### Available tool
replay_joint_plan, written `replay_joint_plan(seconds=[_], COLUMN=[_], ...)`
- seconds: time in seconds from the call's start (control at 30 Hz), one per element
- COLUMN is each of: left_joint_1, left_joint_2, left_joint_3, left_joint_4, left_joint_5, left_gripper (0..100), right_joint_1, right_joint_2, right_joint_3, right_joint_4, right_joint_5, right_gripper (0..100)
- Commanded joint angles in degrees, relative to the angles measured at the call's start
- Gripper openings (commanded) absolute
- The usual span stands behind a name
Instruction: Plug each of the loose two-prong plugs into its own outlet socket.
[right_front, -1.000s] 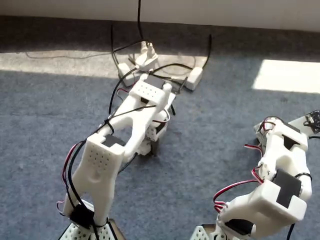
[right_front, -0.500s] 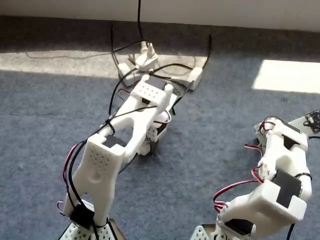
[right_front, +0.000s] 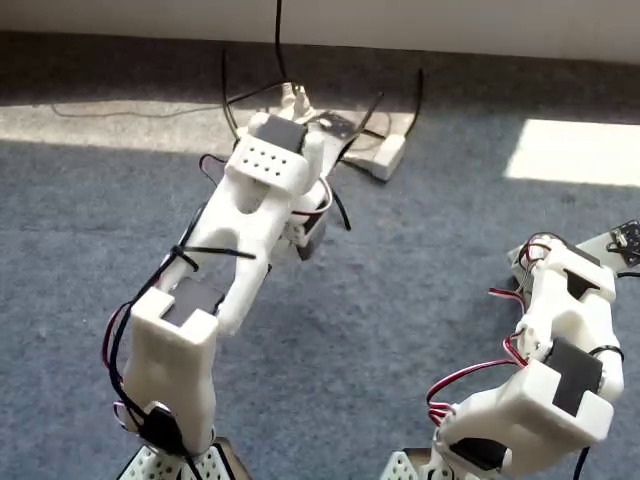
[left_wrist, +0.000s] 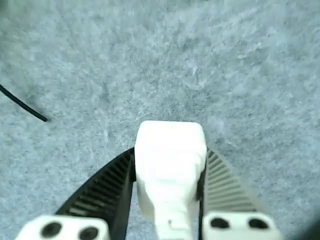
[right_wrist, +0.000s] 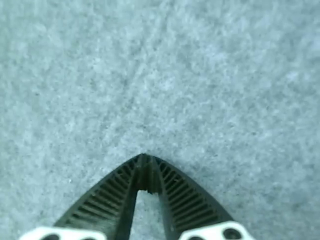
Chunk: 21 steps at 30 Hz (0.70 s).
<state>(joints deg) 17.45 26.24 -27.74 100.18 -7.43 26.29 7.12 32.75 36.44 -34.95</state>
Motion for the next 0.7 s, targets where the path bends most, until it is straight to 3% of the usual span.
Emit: replay_joint_plan(seconds=[0.0, 0.1, 0.33, 0.53, 0.67], left_joint_1=[-1.3, -1.9, -6.0, -6.5, -6.5], left_joint_2=[-5.4, -3.8, 10.3, 24.5, 32.6], left_joint_3=[-8.5, -16.7, -34.0, -44.8, -47.7], left_joint_4=[0.6, -1.1, -17.0, -27.7, -36.8], left_joint_5=[-0.3, -0.3, -0.4, -10.7, -13.8], left_gripper=[3, 3, 8, 8, 8], right_joint_1=[0.5, 0.5, 0.1, -0.4, -0.7], right_joint_2=[0.0, 0.0, 0.0, 0.0, 0.0], right_joint_3=[-0.2, -0.2, -0.1, -0.1, -0.2], right_joint_4=[-0.7, -0.7, -0.7, -0.7, -0.8], right_joint_5=[-0.7, -0.6, -0.6, 1.8, 2.0], right_gripper=[0.9, 0.9, 0.9, 0.9, 0.9])
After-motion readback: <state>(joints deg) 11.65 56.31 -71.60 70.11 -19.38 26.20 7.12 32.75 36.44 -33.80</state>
